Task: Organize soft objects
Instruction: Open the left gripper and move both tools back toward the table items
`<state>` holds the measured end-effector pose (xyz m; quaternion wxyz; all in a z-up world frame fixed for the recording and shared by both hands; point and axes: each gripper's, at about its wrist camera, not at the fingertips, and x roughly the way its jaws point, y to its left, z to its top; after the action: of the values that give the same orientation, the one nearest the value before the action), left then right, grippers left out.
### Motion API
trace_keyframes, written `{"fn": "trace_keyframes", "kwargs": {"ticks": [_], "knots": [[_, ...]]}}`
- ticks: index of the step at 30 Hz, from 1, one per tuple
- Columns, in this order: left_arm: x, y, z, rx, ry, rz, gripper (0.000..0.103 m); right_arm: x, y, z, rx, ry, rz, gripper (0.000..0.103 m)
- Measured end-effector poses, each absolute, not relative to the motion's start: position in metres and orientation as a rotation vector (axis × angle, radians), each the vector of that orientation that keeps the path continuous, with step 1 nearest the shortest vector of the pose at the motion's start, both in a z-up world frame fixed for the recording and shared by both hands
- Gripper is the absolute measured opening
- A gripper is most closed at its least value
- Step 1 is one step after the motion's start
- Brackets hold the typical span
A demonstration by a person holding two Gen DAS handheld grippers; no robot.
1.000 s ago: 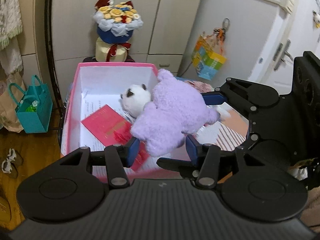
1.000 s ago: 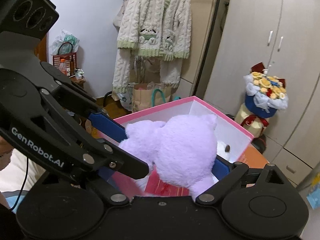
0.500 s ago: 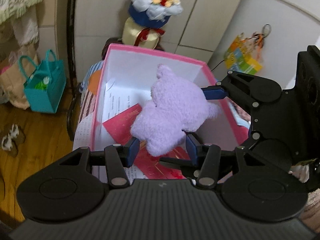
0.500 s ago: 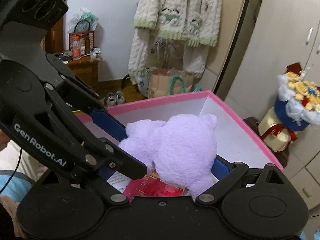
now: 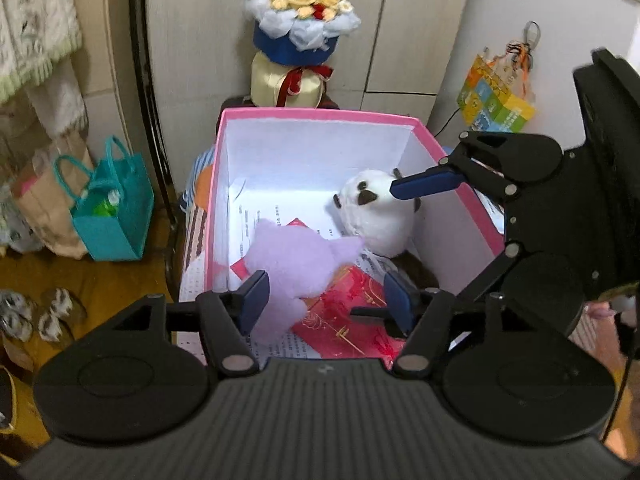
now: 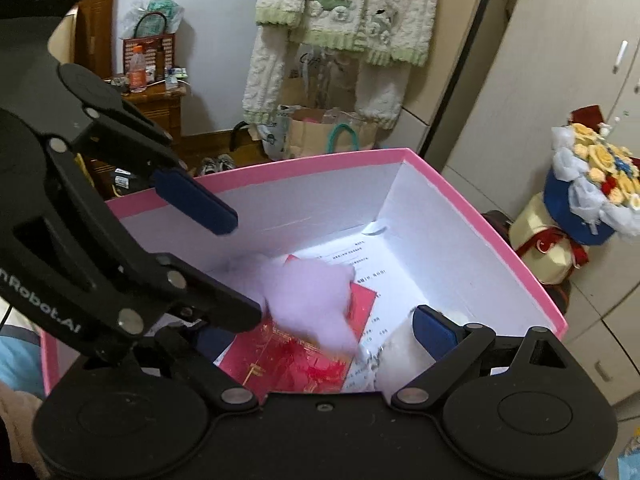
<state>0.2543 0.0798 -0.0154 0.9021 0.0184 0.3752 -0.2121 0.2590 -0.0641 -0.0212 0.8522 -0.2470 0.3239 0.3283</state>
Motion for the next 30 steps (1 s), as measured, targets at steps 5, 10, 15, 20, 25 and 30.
{"fn": "trace_keyframes", "kwargs": {"ticks": [5,10,15,20,25,30], "knots": [[0.231,0.076,0.000,0.075,0.745,-0.458,0.064,0.235,-0.070,-0.010,-0.518,0.668,0.671,0.097],[0.202,0.073,0.019,0.107,0.714,-0.475,0.065,0.208,-0.078,0.004,-0.539,0.637,0.644,0.097],[0.171,0.068,0.037,0.122,0.675,-0.492,0.068,0.180,-0.094,0.023,-0.524,0.607,0.618,0.097],[0.143,0.057,0.048,0.130,0.643,-0.532,0.068,0.146,-0.119,0.040,-0.490,0.560,0.597,0.097],[0.116,0.040,0.057,0.129,0.610,-0.607,0.068,0.110,-0.159,0.052,-0.430,0.489,0.596,0.097],[0.090,0.009,0.057,0.196,0.577,-0.661,0.068,0.082,-0.213,0.042,-0.330,0.459,0.508,0.097]]}}
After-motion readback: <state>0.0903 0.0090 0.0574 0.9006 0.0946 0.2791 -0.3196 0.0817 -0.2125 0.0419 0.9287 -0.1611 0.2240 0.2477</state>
